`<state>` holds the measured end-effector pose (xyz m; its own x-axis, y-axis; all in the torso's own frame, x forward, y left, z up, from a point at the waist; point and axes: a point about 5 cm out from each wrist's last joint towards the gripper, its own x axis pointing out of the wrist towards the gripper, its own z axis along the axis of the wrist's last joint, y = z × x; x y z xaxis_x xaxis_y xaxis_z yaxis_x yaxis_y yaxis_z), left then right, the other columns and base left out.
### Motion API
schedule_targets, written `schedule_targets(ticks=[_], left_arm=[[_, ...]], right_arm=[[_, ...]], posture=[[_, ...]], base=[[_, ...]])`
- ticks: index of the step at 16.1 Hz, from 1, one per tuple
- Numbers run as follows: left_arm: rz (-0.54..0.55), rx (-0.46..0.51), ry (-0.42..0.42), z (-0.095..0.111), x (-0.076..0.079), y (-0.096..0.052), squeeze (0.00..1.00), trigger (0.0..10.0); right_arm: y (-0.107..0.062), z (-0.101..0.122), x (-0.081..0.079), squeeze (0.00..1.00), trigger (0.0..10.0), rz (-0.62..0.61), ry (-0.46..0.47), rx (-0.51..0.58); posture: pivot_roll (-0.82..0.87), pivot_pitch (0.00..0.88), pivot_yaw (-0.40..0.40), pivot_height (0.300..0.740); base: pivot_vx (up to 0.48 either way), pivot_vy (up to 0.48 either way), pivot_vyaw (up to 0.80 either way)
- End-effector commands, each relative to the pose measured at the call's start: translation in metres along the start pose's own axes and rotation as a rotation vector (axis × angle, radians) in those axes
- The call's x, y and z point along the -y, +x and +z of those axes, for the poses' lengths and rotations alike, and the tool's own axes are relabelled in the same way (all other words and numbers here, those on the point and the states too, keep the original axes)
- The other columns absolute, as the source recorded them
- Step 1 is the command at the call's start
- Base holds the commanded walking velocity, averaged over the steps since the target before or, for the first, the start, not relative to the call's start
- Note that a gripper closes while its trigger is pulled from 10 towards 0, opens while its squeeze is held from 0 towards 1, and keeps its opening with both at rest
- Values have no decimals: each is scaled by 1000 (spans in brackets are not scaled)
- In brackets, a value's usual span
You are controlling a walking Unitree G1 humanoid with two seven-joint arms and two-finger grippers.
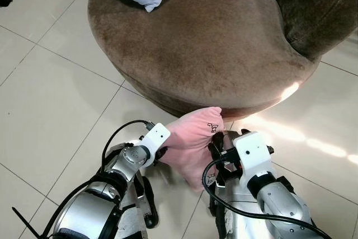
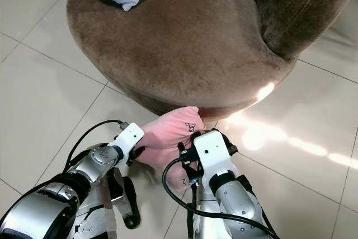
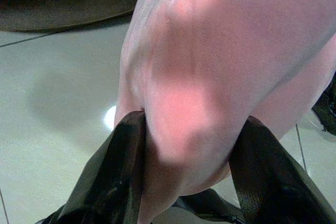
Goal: Move the pillow to the sofa from floor
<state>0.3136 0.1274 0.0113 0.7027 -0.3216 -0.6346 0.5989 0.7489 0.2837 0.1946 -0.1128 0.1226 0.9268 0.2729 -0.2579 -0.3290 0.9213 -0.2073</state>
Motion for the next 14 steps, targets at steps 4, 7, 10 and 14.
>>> schedule_targets(ticks=[4,7,10,14], left_arm=[[20,-74,-20,-23,-2,-5,0,0],[24,-74,-20,-23,-3,-5,0,0],[34,-73,-26,-23,-6,-6,0,0],[40,-76,-30,-26,-9,-7,0,0]], right_arm=[[-3,-7,-5,0,10000,24,13,-30],[-3,-8,-6,0,10000,26,15,-32],[-3,-9,-7,0,10000,34,0,-29],[-3,-11,-10,0,10000,52,-8,-40]], posture=[[-217,397,56,530],[-216,397,55,530],[-217,386,52,530],[-215,377,52,530]], base=[[0,0,0],[0,0,0],[0,0,0],[0,0,0]])
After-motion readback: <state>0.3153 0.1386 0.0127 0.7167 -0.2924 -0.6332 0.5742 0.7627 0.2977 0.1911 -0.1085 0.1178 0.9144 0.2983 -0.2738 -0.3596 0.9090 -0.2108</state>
